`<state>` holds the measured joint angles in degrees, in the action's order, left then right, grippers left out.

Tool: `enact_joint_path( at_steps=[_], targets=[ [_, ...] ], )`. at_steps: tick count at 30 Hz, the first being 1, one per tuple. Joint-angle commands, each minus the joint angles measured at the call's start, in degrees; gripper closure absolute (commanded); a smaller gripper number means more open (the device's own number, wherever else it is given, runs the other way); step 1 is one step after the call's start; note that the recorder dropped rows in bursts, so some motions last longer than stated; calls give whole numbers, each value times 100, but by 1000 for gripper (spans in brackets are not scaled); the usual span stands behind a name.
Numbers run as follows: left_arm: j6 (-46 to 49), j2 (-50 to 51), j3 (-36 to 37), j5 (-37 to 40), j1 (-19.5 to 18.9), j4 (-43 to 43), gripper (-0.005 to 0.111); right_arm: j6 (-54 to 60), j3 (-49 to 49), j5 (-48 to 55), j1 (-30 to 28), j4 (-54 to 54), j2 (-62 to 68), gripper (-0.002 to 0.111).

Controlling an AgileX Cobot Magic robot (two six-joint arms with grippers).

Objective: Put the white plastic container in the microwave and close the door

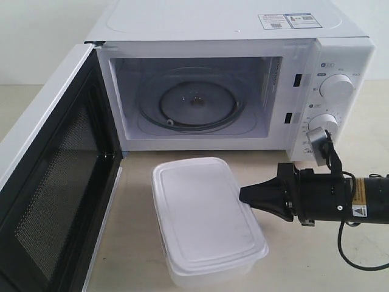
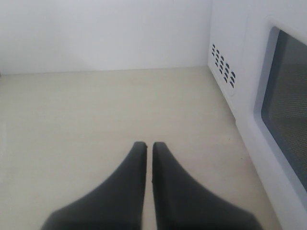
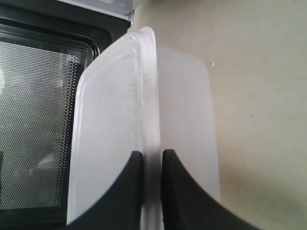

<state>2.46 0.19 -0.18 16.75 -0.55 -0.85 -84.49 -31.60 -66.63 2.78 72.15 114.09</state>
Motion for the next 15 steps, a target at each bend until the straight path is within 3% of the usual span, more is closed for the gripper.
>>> enact_joint_path(
  at_steps=[1, 8, 15],
  targets=[
    [-53, -19, 18, -25, 45, 43, 102, 45, 102, -308, 10, -456, -28, 108],
    [-53, -19, 18, -25, 45, 43, 102, 433, 628, -334, 10, -1547, -28, 108],
    [-53, -19, 18, -25, 45, 43, 102, 644, 947, -334, 124, -1981, -40, 108]
  ],
)
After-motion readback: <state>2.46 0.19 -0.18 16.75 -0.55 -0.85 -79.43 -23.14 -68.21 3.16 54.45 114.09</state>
